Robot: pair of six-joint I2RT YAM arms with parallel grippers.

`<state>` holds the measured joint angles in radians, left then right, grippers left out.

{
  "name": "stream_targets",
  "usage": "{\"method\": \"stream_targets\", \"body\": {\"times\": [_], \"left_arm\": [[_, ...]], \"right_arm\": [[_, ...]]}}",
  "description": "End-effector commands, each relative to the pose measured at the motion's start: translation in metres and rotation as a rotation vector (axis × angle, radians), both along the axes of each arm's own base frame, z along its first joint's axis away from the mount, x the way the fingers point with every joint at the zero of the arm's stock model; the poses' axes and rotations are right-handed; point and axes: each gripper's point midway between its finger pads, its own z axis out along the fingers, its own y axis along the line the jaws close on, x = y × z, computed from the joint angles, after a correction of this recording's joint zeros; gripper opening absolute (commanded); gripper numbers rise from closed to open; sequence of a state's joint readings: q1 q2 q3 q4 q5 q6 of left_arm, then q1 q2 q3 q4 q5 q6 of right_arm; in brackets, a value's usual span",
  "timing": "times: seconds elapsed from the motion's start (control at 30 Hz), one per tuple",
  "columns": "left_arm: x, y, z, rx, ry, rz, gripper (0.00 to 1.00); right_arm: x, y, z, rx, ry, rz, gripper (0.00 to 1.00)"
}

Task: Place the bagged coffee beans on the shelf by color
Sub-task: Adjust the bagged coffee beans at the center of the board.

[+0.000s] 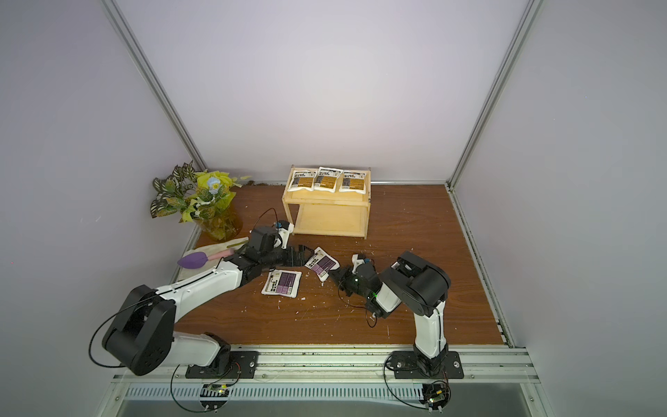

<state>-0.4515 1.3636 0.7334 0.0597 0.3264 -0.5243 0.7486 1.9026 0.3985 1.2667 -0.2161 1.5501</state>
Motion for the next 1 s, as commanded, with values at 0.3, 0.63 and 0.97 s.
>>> {"method": "stream_targets", "body": {"times": [0.3,0.63,0.97], "left_arm": [[0.008,0.03,0.061,-0.045,-0.106,0.144,0.99],[0.004,0.032,0.061,-0.045,-0.1,0.141,0.99],[-0.006,0.013,0.037,-0.063,-0.035,0.024,1.0]], "right_arm": [[0.009,0.015,0.092,0.161,-0.18,-0.077,0.0],[0.016,0.024,0.127,0.198,-0.246,-0.083,0.0],[-0.011,0.019,0.068,0.034,-0.122,0.028,0.0]]}}
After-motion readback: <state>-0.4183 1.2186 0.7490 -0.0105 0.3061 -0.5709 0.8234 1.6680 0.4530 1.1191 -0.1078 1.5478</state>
